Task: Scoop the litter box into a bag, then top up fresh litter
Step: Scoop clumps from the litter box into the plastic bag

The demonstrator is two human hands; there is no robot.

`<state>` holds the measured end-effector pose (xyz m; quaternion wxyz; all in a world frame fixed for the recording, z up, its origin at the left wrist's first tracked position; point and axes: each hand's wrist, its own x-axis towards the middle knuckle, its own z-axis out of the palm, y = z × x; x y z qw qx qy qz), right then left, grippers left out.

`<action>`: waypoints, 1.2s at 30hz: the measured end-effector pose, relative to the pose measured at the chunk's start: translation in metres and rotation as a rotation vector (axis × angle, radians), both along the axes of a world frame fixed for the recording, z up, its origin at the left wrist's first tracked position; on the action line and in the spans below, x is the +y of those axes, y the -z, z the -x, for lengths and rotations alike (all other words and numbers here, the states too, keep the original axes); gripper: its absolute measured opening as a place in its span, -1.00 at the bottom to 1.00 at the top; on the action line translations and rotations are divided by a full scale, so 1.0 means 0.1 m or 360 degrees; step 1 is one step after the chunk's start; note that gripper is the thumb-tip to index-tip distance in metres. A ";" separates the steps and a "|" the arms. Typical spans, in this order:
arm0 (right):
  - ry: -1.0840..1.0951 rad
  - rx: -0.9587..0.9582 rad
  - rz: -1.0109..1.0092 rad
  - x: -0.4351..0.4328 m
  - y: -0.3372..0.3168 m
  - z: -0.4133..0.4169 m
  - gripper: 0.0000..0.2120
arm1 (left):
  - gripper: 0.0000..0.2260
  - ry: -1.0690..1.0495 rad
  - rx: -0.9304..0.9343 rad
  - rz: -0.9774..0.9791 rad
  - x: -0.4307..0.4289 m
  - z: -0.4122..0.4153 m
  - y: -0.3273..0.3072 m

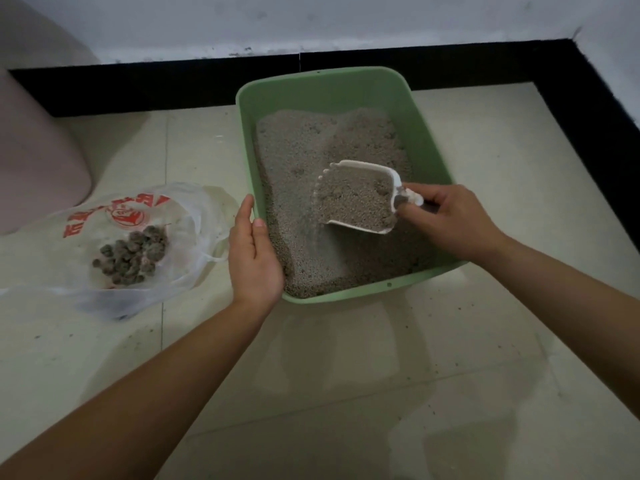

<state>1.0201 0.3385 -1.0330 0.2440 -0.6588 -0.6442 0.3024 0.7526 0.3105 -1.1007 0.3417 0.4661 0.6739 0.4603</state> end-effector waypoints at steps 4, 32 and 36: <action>0.0077 0.0090 -0.0118 0.01 -0.07 -0.03 -0.79 | -0.62 -0.0013 -0.0005 0.0012 0.00 -0.01 -0.02; 0.0095 -0.0030 -0.0032 -0.16 -0.09 0.20 -0.81 | -0.62 0.0001 0.0015 0.0045 -0.01 -0.01 -0.07; 0.0035 -0.0063 0.0020 -0.19 -0.08 0.23 -0.81 | -0.62 0.0009 0.0029 0.0036 -0.01 -0.01 -0.04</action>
